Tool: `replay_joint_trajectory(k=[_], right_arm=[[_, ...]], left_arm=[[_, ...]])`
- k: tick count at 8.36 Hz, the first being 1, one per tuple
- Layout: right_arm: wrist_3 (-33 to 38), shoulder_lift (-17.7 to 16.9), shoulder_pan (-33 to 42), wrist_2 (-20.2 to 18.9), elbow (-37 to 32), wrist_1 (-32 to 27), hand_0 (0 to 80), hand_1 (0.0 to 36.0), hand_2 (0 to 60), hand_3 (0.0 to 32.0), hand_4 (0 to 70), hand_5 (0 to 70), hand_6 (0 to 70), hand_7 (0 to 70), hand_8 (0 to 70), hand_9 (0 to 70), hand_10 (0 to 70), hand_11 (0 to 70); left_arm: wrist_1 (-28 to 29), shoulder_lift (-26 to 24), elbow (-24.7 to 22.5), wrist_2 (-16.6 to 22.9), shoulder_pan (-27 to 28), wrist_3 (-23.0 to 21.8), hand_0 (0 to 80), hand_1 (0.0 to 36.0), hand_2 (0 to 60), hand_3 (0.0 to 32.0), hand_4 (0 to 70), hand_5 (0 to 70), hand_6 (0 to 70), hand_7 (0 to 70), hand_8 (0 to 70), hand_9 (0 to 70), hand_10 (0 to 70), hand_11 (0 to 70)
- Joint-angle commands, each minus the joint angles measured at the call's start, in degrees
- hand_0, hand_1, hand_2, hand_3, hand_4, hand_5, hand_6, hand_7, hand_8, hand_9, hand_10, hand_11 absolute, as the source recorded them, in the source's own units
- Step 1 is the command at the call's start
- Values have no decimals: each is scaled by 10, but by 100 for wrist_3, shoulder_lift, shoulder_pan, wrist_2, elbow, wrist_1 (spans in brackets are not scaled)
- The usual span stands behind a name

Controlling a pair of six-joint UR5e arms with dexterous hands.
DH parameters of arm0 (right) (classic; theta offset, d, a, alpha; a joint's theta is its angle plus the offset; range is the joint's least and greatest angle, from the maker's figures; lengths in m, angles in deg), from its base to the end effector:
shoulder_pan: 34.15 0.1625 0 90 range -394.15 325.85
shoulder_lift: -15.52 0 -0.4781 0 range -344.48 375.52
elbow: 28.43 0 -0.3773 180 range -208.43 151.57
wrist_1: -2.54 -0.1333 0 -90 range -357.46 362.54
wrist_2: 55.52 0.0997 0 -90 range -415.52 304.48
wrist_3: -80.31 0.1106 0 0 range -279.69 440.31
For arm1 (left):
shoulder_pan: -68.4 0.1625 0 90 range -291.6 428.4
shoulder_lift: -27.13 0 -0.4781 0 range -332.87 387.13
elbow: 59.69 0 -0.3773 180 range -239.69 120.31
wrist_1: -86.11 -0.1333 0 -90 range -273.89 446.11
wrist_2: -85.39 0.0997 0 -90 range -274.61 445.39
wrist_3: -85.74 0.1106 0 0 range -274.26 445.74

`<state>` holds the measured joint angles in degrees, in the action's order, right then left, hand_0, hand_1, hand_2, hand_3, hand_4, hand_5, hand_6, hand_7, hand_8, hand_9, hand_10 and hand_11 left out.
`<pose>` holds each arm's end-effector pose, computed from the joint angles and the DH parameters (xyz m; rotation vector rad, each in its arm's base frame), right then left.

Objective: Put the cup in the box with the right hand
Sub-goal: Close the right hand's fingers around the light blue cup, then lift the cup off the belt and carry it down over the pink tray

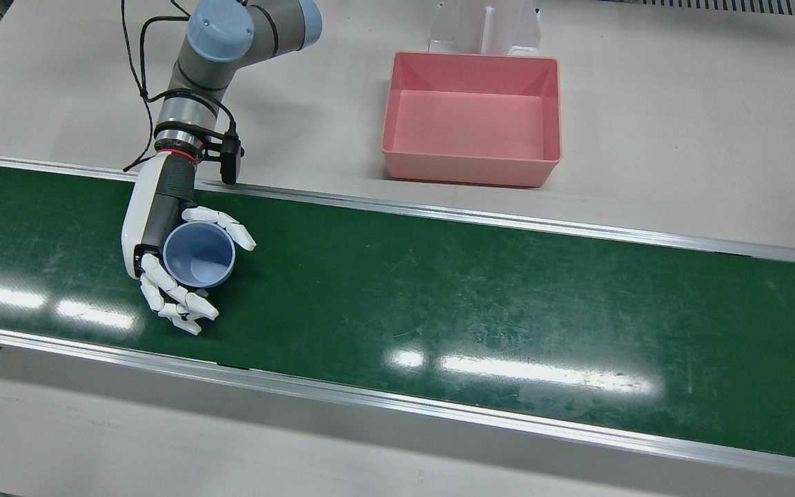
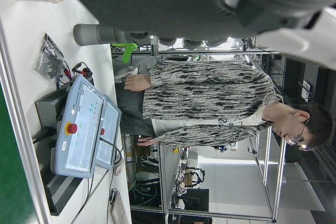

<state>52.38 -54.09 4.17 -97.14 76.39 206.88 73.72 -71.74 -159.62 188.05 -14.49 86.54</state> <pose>-0.3100 -0.5203 0.4772 0.3218 -2.1564 1.8852 -0.0402 -0.5585 0.6003 -0.3321 2.1407 -1.9061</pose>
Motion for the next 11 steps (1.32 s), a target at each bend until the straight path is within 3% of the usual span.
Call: replay_joint_trajectory(k=[1, 4, 7, 9, 11], right_arm=[[-20, -113, 70, 22, 301, 307, 375, 291, 600, 0, 700, 152, 473, 700, 700, 700, 667, 700], [-212, -395, 1, -4, 1729, 781, 403, 273, 600, 0, 700, 150, 460, 700, 700, 700, 618, 700], [-1431, -377, -1069, 13, 3243, 818, 401, 225, 600, 0, 700, 141, 450, 700, 700, 700, 589, 700], [-2388, -299, -1955, 57, 3589, 765, 406, 194, 600, 0, 700, 135, 449, 700, 700, 700, 596, 700], [-2997, -359, -3237, 398, 3485, 739, 418, 183, 600, 0, 700, 131, 446, 700, 700, 700, 583, 700]], left_arm=[[0, 0, 0, 0, 0, 0, 0, 0, 0, 0, 0, 0, 0, 0, 0, 0, 0, 0], [0, 0, 0, 0, 0, 0, 0, 0, 0, 0, 0, 0, 0, 0, 0, 0, 0, 0], [0, 0, 0, 0, 0, 0, 0, 0, 0, 0, 0, 0, 0, 0, 0, 0, 0, 0], [0, 0, 0, 0, 0, 0, 0, 0, 0, 0, 0, 0, 0, 0, 0, 0, 0, 0], [0, 0, 0, 0, 0, 0, 0, 0, 0, 0, 0, 0, 0, 0, 0, 0, 0, 0]])
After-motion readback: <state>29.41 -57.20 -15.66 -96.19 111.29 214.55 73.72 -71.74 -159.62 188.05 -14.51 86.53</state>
